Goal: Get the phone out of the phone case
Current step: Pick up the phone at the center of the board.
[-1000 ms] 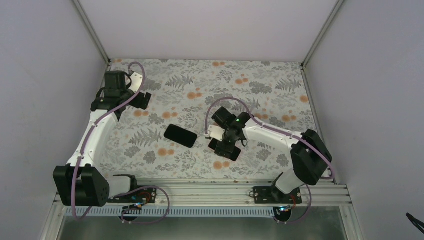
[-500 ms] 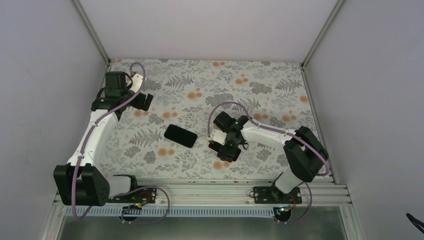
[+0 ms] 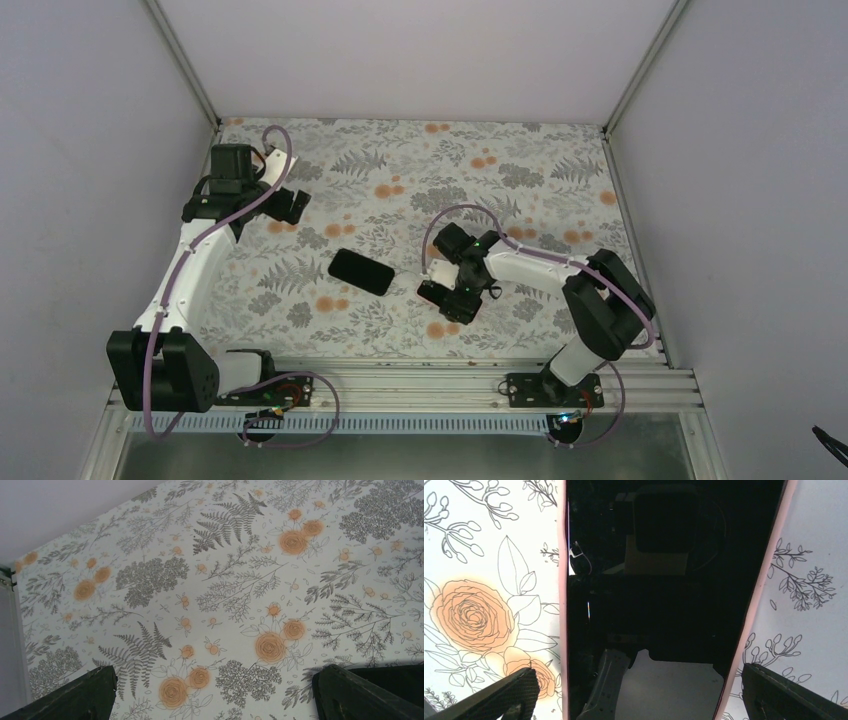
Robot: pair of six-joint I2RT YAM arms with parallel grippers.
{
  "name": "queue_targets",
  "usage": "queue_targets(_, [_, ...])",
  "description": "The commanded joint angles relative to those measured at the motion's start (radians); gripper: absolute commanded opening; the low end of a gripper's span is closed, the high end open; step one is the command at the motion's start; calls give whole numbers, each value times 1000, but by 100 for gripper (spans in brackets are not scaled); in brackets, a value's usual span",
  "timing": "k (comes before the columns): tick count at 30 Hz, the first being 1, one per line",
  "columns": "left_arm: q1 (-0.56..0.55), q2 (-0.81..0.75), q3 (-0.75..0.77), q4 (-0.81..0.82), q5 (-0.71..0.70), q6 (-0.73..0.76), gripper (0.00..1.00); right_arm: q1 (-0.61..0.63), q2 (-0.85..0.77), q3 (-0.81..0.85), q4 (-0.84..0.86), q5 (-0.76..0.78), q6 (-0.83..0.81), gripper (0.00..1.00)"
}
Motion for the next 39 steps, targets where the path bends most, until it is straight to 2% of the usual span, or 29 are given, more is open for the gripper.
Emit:
queue_targets(1, [1, 8, 21, -18, 41, 29, 100, -8, 9, -14, 11, -18, -28, 100])
queue_targets(13, [0, 56, 75, -92, 134, 67, 100, -11, 90, -42, 41, -4, -41, 99])
queue_targets(17, [-1, 75, 88, -96, 151, 77, 100, -11, 103, -43, 54, 10, -31, 79])
queue_targets(19, [0, 91, 108, -119, 188, 84, 100, -11, 105, -44, 64, 28, -22, 75])
queue_targets(24, [-28, 162, 170, -262, 311, 162, 100, -11, 64, -36, 104, 94, -7, 68])
queue_targets(28, [-54, 260, 265, -458, 433, 262, 100, -11, -24, -14, 154, 151, -14, 62])
queue_targets(30, [-78, 314, 329, -547, 484, 298, 100, -11, -44, 22, 169, 176, -19, 63])
queue_targets(36, [-160, 447, 489, -629, 557, 246, 100, -8, -88, 140, 227, 211, -32, 54])
queue_targets(39, [-193, 532, 566, -690, 605, 226, 100, -7, -100, 172, 281, 228, -49, 55])
